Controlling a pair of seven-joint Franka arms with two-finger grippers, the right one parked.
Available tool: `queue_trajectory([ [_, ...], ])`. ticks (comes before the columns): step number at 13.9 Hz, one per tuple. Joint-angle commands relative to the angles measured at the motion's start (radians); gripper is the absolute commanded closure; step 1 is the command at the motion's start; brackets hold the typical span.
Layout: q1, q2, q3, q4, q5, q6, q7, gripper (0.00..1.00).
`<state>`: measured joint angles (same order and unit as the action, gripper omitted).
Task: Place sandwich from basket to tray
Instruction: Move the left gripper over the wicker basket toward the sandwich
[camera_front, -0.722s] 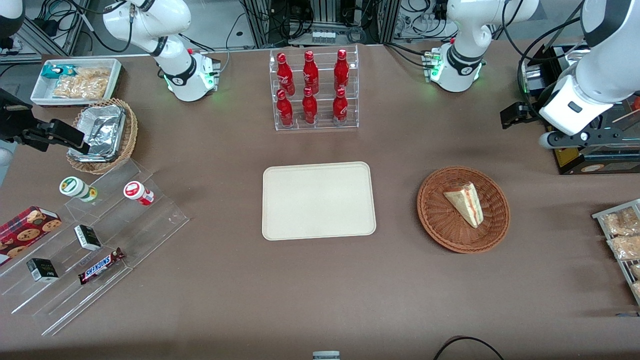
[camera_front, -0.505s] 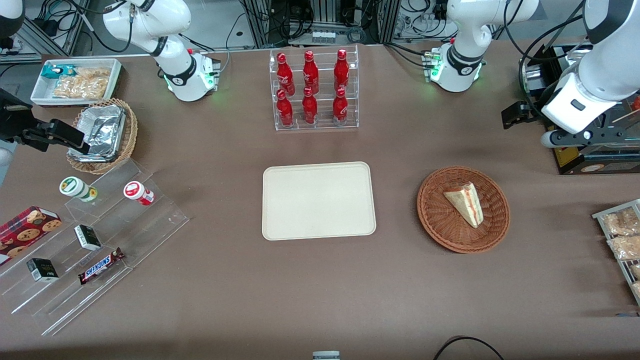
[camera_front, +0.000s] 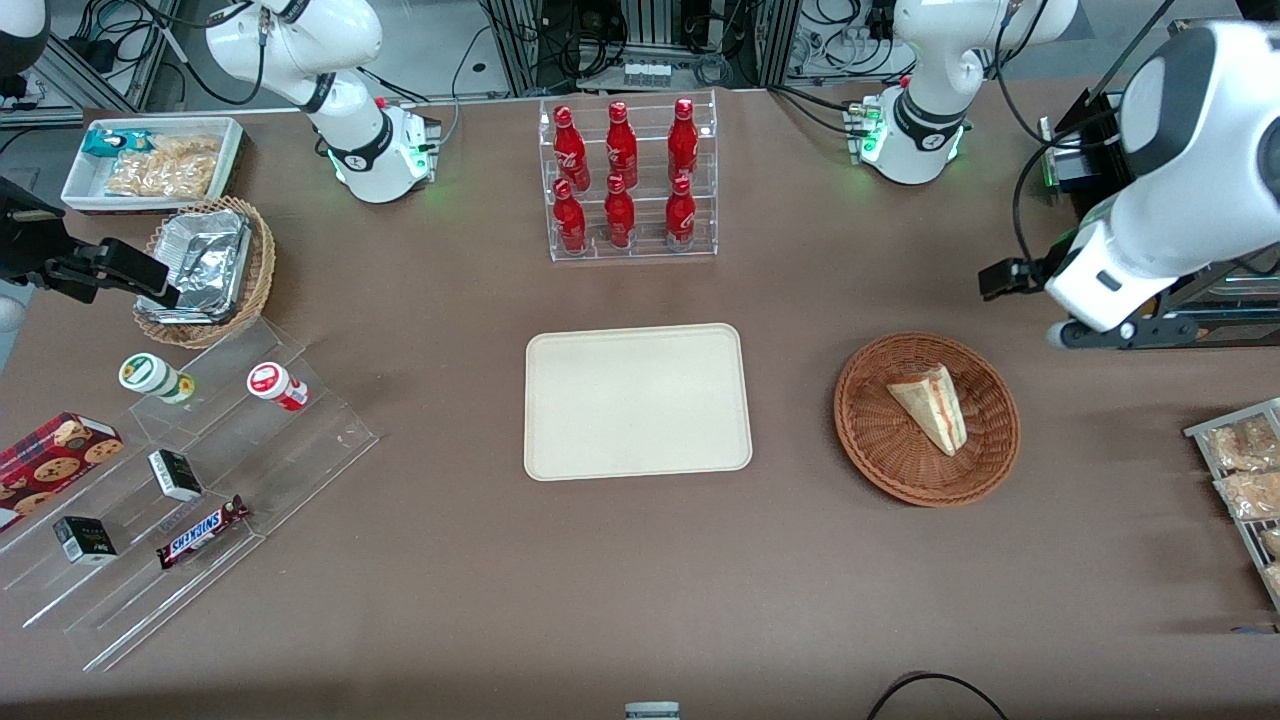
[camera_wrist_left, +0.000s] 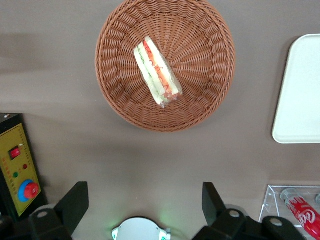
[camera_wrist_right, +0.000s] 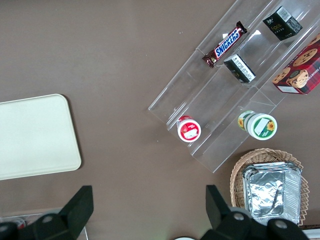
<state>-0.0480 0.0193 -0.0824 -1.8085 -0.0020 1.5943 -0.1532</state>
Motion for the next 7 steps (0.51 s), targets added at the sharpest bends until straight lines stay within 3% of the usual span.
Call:
queue_trajectory([
  [1, -0.004, -0.018, 0.004, -0.121, 0.002, 0.12, 0.014, 0.0],
  [7, -0.003, -0.007, 0.004, -0.351, 0.002, 0.438, 0.014, 0.0],
])
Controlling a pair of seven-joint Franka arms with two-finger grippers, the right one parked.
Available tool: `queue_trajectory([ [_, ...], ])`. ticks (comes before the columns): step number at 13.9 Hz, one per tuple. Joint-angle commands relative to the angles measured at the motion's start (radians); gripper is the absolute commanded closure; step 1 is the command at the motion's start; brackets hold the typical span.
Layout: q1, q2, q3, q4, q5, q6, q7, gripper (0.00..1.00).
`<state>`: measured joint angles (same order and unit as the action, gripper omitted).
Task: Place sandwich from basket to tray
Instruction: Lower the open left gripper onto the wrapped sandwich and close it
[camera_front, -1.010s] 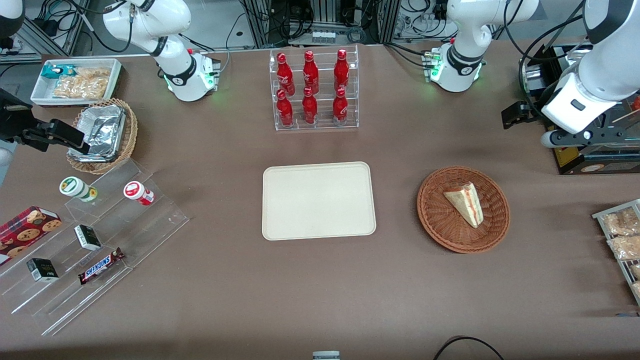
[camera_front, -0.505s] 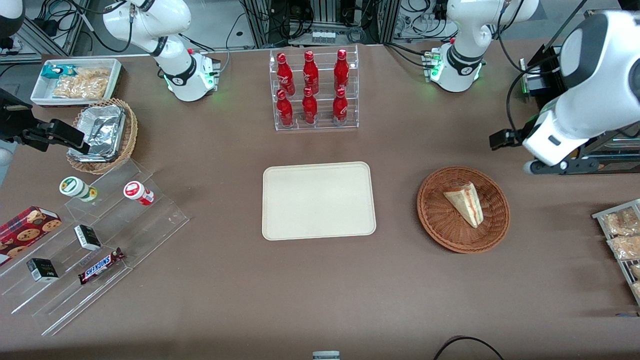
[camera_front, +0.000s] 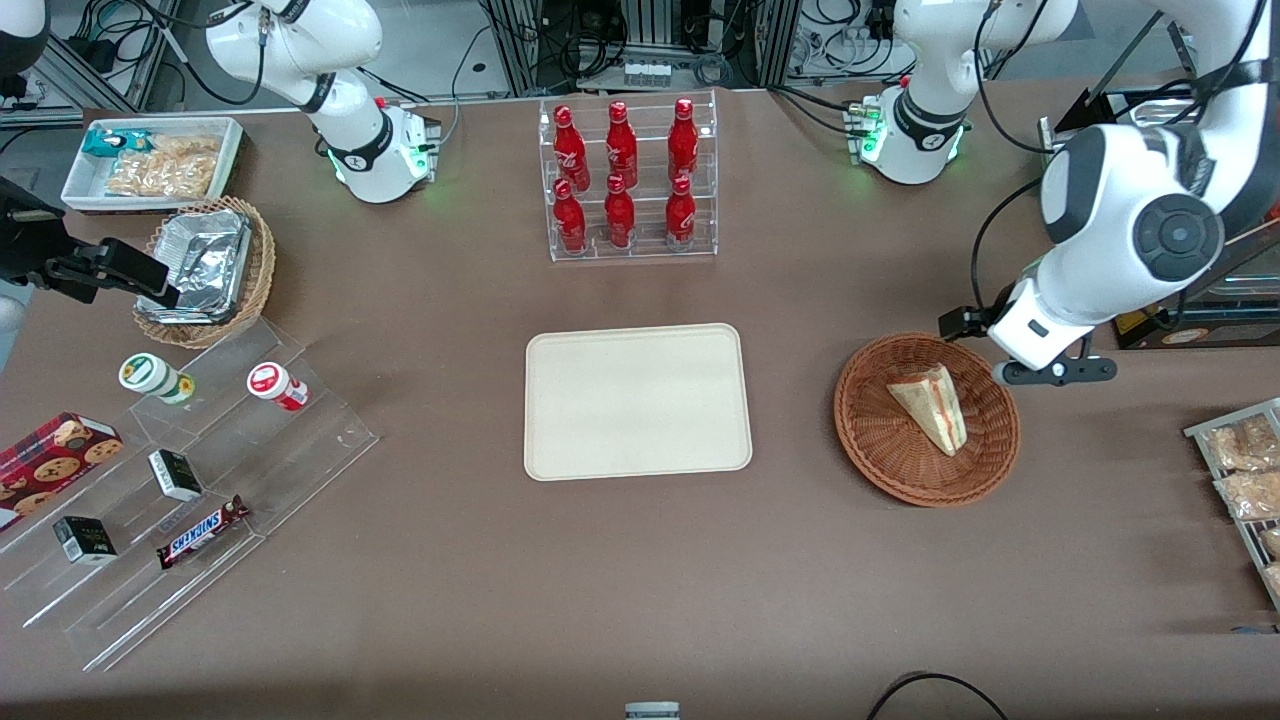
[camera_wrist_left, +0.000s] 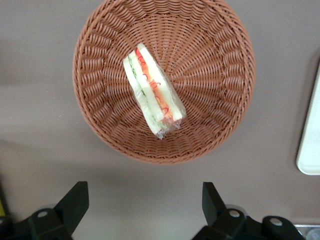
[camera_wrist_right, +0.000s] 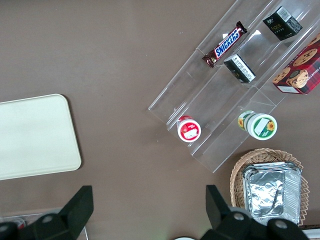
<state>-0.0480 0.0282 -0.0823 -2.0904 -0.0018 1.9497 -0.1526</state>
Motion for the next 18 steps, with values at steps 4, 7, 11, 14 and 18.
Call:
queue_trajectory([
  [4, -0.003, 0.01, 0.004, -0.155, 0.002, 0.248, -0.002, 0.0],
  [7, -0.003, 0.038, 0.004, -0.186, 0.0, 0.351, -0.135, 0.0],
  [11, -0.006, 0.073, 0.003, -0.227, 0.0, 0.482, -0.446, 0.0],
  [14, -0.007, 0.111, 0.003, -0.221, -0.001, 0.502, -0.663, 0.0],
  [18, -0.004, 0.165, 0.001, -0.208, -0.02, 0.52, -0.688, 0.0],
])
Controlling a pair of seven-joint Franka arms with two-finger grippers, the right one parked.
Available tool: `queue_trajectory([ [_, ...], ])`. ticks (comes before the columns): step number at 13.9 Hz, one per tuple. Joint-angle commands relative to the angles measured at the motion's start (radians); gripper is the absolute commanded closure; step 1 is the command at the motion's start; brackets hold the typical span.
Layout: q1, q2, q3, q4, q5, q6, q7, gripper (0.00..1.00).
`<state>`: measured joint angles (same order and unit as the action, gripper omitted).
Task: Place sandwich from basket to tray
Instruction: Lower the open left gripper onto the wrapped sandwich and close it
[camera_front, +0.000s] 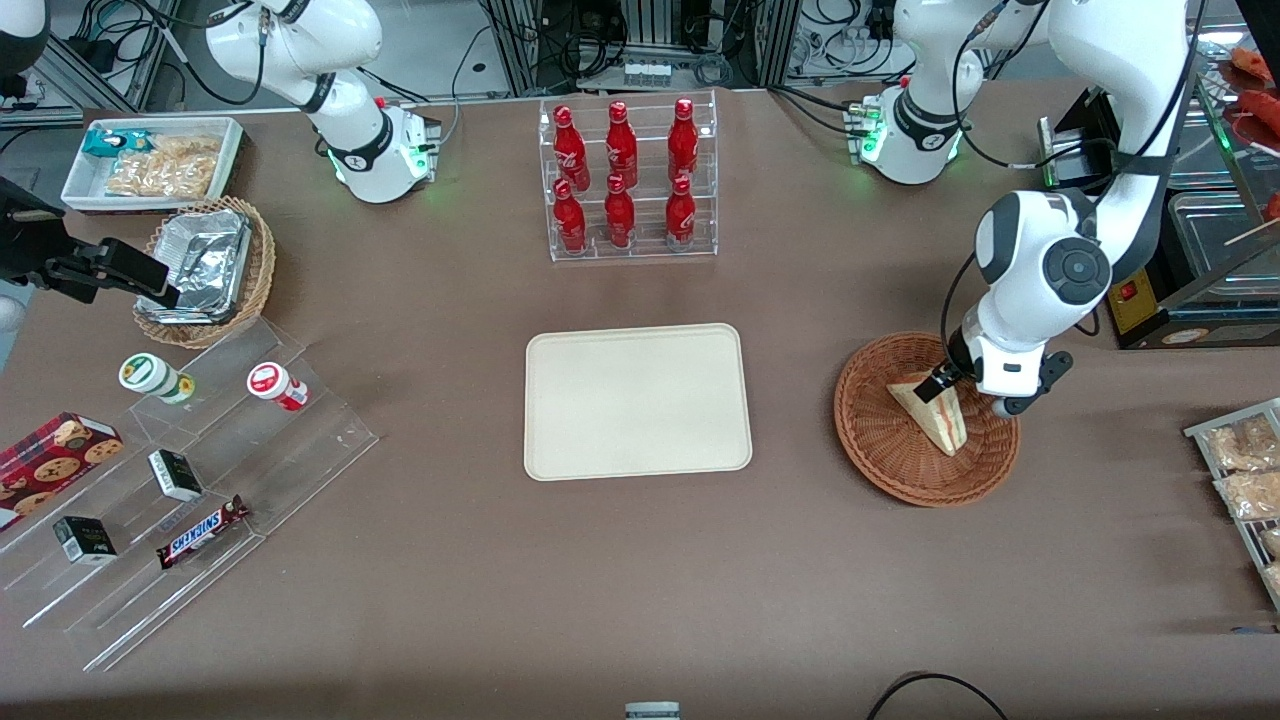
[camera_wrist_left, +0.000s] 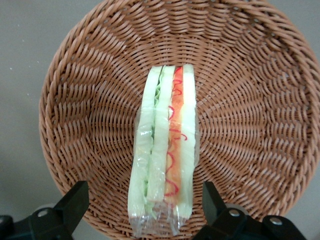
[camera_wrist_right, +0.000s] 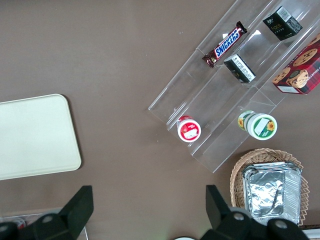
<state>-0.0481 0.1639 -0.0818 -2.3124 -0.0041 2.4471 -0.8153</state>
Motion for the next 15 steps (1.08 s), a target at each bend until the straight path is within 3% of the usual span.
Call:
queue_trajectory([
  [1, -0.004, 0.049, 0.001, 0.022, -0.017, 0.026, -0.025, 0.0],
  [4, -0.004, 0.091, 0.001, 0.05, -0.017, 0.029, -0.025, 0.02],
  [5, -0.004, 0.095, 0.001, 0.059, -0.017, 0.024, -0.022, 0.2],
  [6, -0.004, 0.094, 0.001, 0.062, -0.017, 0.02, -0.015, 0.53],
  [7, -0.002, 0.091, 0.001, 0.068, -0.016, 0.015, -0.011, 0.79],
  [8, -0.004, 0.091, 0.001, 0.077, -0.016, 0.006, -0.01, 0.88],
  [12, -0.016, 0.097, -0.004, 0.223, -0.004, -0.245, 0.001, 0.92],
  [15, -0.074, 0.089, -0.006, 0.255, -0.002, -0.315, 0.109, 0.92],
])
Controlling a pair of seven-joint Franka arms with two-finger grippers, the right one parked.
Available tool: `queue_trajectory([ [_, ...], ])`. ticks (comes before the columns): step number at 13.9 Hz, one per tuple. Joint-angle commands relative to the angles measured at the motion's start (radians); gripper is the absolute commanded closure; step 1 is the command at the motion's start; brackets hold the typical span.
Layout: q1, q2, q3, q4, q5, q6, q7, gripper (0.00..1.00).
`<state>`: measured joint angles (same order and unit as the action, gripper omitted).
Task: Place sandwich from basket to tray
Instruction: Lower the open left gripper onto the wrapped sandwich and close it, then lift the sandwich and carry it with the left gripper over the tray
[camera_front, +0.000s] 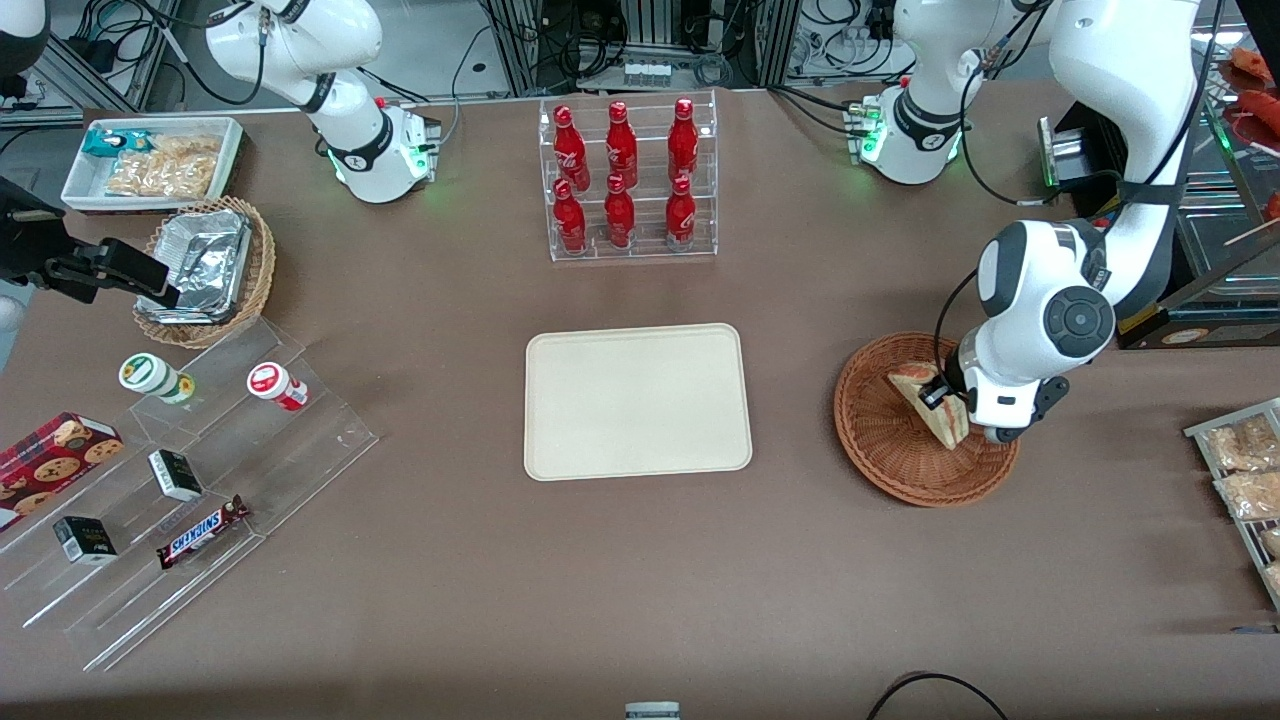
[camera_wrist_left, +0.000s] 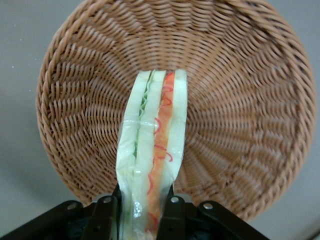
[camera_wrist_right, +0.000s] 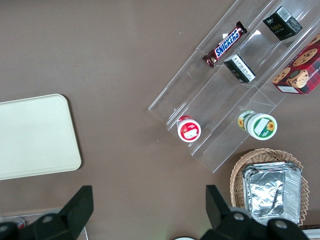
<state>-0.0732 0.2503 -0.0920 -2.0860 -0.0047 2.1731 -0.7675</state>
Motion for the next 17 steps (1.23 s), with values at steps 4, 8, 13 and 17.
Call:
queue_trajectory([
  [4, -0.18, 0.036, 0.005, 0.111, -0.003, -0.084, 0.159, 0.91],
  [8, -0.305, 0.141, 0.005, 0.308, -0.009, -0.209, 0.14, 0.91],
  [13, -0.425, 0.302, 0.003, 0.499, -0.032, -0.213, 0.027, 0.9],
  [17, -0.528, 0.423, 0.005, 0.639, -0.064, -0.205, -0.077, 0.9],
])
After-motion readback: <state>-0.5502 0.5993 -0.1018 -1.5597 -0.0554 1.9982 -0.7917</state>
